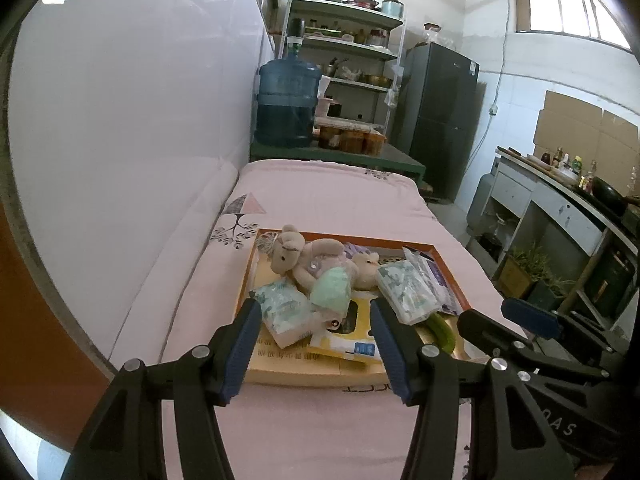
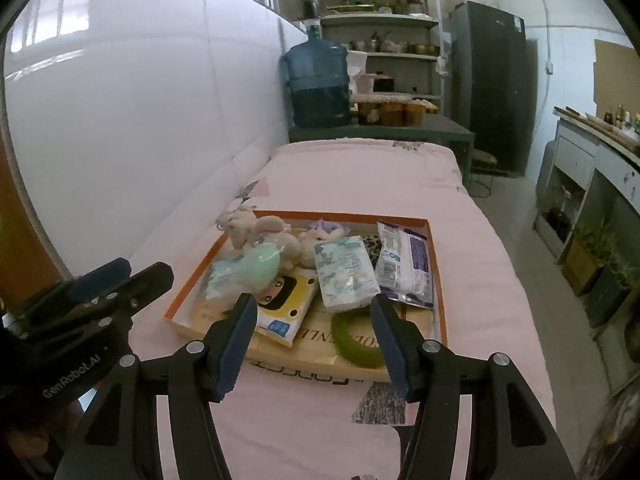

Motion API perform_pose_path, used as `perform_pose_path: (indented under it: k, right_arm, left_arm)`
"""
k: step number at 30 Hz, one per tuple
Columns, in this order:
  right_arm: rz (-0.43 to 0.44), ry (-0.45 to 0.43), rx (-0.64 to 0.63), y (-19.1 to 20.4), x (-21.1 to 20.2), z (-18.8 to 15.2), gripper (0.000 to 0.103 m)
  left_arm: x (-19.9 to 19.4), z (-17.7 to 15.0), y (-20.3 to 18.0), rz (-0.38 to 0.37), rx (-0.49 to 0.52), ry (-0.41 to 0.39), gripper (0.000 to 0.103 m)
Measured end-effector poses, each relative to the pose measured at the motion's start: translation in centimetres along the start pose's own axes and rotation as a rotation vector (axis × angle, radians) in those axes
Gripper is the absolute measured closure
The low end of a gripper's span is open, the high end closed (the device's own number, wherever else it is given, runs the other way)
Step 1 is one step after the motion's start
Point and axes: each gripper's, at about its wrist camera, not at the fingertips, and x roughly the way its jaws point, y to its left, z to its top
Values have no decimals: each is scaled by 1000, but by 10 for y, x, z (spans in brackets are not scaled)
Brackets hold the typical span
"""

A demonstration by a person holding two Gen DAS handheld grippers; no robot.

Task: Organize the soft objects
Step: 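Withdraw both open grippers up and away from the tray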

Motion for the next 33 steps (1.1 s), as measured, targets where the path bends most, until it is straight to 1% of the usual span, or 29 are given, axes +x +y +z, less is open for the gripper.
perform_pose_path:
  k: [19, 33]
  right_arm:
    - [-9, -27, -7, 16, -30, -9, 42]
    - [-9, -40, -5, 25, -44, -17, 42]
  left_arm:
    - [-33, -7, -3, -6, 4, -34, 47]
    - [-57, -15, -2, 1, 13, -59, 47]
